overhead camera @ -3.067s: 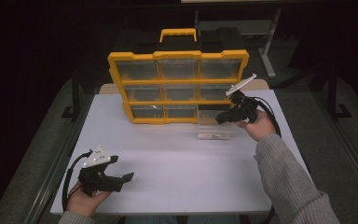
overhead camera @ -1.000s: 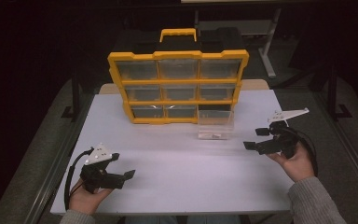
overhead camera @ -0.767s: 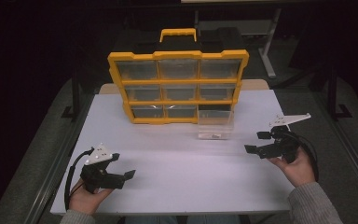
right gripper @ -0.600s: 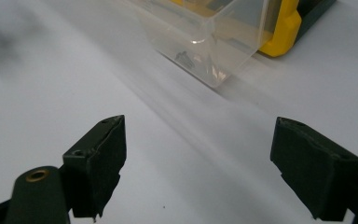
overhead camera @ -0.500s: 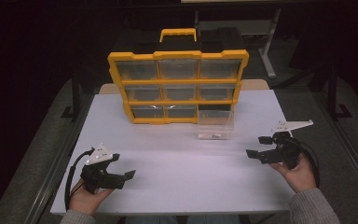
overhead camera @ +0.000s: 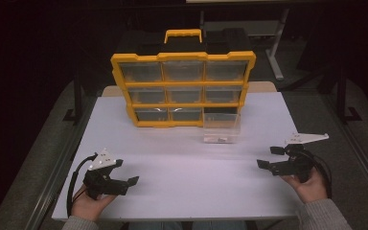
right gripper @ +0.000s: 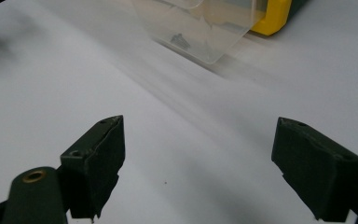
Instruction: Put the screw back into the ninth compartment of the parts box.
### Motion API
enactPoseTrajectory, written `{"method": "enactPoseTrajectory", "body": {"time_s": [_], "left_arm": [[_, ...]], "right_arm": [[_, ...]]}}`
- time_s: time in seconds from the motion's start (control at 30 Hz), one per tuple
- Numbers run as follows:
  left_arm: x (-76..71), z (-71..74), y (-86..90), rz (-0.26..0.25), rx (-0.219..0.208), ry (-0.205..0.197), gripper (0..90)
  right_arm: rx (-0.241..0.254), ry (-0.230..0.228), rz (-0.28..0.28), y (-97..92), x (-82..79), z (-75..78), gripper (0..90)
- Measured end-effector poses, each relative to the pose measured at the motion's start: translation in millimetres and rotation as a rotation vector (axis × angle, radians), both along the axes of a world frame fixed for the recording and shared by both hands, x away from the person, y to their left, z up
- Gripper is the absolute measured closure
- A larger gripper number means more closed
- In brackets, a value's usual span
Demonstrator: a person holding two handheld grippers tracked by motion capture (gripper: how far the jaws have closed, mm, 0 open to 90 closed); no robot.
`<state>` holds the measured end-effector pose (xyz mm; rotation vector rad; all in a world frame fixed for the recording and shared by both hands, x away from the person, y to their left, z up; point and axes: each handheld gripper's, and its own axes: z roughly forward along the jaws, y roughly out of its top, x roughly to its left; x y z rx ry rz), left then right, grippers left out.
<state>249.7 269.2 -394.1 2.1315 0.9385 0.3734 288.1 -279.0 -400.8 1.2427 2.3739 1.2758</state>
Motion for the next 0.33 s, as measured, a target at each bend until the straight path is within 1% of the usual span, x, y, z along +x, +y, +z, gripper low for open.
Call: {"method": "enactPoseTrajectory", "body": {"time_s": [0.03, 0.07, 0.1, 0.13, 0.17, 0.2, 0.23, 0.33], "left_arm": [[0.5, -1.1, 0.0, 0.002, 0.001, 0.003, 15.4], [0.8, -1.6, 0.7, 0.000, 0.014, 0.008, 15.4], [2.0, -2.6, 1.6, -0.008, 0.022, -0.005, 15.4], [2.1, -3.1, 1.8, -0.005, 0.020, -0.006, 15.4], [1.7, -3.7, 1.9, 0.004, 0.013, 0.002, 15.4], [2.1, -4.3, 2.2, 0.006, 0.010, -0.001, 15.5], [2.1, -4.6, 2.3, 0.013, 0.009, 0.001, 15.5], [4.2, -5.1, 3.6, 0.006, 0.016, -0.005, 15.6]], "right_arm": [[-0.001, -0.004, 0.001, -0.3, -1.6, -0.7, 16.5], [0.003, -0.001, -0.002, -0.3, -3.3, -1.2, 16.5], [0.004, -0.001, 0.001, -0.3, -4.5, -1.8, 16.5], [0.005, -0.004, 0.006, 0.1, -5.4, -2.6, 16.5], [0.004, -0.004, 0.008, 0.6, -6.0, -3.1, 16.5], [0.006, 0.006, 0.007, 1.8, -6.8, -3.6, 16.5], [0.004, 0.005, 0.014, 2.6, -6.8, -4.3, 16.5], [0.000, 0.012, 0.025, 5.2, -6.6, -4.7, 16.5]]}}
